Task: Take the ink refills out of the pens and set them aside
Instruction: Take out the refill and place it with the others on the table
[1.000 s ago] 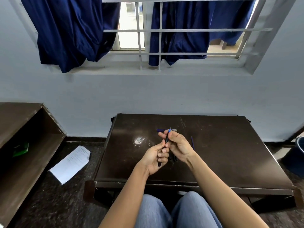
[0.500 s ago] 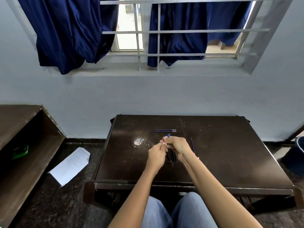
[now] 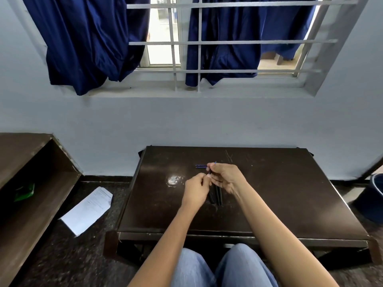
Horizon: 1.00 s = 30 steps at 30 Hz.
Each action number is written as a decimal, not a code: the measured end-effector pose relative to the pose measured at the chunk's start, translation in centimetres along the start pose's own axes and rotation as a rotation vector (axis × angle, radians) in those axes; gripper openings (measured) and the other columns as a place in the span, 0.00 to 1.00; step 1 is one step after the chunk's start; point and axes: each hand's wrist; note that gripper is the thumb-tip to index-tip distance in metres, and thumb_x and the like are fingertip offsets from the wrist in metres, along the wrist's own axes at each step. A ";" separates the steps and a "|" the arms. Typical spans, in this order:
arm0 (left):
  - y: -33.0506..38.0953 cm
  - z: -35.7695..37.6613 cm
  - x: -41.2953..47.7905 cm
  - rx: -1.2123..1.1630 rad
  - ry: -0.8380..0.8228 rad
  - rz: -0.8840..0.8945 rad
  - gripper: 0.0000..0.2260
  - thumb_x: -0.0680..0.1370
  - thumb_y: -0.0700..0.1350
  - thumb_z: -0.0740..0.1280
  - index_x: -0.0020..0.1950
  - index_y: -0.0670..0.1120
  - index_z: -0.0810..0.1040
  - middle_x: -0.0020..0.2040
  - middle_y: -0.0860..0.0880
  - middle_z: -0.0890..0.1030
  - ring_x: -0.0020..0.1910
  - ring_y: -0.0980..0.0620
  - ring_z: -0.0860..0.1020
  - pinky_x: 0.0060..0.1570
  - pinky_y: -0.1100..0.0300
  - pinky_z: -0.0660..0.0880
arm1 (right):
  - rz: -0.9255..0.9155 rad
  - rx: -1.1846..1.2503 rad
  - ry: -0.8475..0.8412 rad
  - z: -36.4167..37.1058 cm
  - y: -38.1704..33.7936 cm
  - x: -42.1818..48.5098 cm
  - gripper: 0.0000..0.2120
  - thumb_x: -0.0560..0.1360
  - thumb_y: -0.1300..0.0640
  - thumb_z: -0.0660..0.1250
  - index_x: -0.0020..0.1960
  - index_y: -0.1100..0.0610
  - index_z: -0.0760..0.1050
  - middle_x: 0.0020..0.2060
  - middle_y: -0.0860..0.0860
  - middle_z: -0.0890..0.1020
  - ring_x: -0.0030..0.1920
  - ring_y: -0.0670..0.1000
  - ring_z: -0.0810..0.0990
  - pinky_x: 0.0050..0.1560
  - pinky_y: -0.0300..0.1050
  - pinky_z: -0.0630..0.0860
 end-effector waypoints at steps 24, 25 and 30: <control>0.4 -1.4 -1.3 -1.359 -0.442 -0.526 0.16 0.82 0.52 0.57 0.38 0.46 0.70 0.22 0.54 0.64 0.15 0.61 0.60 0.13 0.71 0.54 | -0.187 -0.120 -0.258 -0.2 -1.1 -2.1 0.05 0.76 0.67 0.65 0.46 0.67 0.79 0.35 0.54 0.83 0.27 0.48 0.80 0.33 0.32 0.76; 0.4 -1.4 -1.4 -1.374 -0.455 -0.524 0.16 0.82 0.52 0.56 0.38 0.45 0.70 0.22 0.54 0.65 0.15 0.61 0.60 0.13 0.71 0.54 | -0.170 -0.112 -0.289 -0.3 -1.2 -2.2 0.06 0.77 0.67 0.63 0.48 0.66 0.79 0.36 0.54 0.84 0.28 0.47 0.80 0.34 0.32 0.77; 0.6 -1.3 -1.5 -1.117 -0.404 -0.408 0.15 0.83 0.51 0.57 0.45 0.45 0.77 0.30 0.52 0.72 0.20 0.61 0.61 0.20 0.69 0.55 | -0.137 -0.108 -0.330 -1.1 -0.9 -2.1 0.09 0.79 0.67 0.61 0.53 0.65 0.78 0.38 0.53 0.82 0.29 0.44 0.76 0.35 0.34 0.76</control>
Point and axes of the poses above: each hand's wrist, its own x-axis towards the middle knuckle, its own z-axis out of the palm, y = z × x
